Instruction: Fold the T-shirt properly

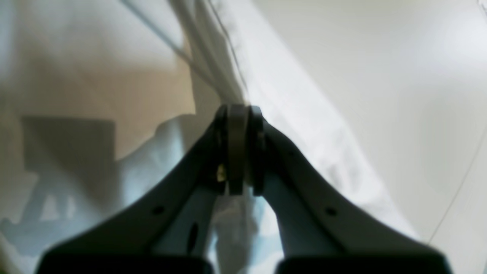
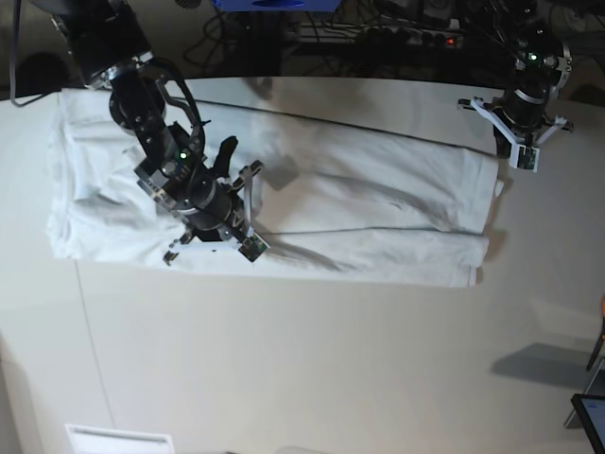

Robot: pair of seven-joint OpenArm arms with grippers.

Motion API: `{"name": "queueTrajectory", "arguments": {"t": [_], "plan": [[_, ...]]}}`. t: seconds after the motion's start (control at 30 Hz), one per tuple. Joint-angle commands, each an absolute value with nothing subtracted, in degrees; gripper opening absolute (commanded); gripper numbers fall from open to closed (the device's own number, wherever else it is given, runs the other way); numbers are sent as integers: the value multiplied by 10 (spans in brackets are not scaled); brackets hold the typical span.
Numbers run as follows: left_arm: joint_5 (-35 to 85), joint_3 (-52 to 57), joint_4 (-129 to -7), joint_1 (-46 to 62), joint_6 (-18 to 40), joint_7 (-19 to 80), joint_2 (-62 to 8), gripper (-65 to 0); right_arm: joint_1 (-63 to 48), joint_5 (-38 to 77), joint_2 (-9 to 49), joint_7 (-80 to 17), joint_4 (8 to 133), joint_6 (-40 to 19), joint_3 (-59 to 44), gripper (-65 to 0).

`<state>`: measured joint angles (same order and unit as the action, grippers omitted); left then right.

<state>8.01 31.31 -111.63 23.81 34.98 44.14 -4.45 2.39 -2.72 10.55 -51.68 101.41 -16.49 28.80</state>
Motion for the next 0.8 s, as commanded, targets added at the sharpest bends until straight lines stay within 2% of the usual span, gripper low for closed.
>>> {"name": "queueTrajectory", "arguments": {"t": [0.0,0.43,0.77], "plan": [[84,316,-1125,236,349,431,-51,-650,28,-25,105,-515,1029,-164,287,-647],[84,316,-1125,235,349,431,-53,-650,-39,-27,111,-522,1062,-163,291,-647],[83,316,-1125,236,349,431,-54,-650,-48,-29,146,-519,1061,-160,287,-647]]}}
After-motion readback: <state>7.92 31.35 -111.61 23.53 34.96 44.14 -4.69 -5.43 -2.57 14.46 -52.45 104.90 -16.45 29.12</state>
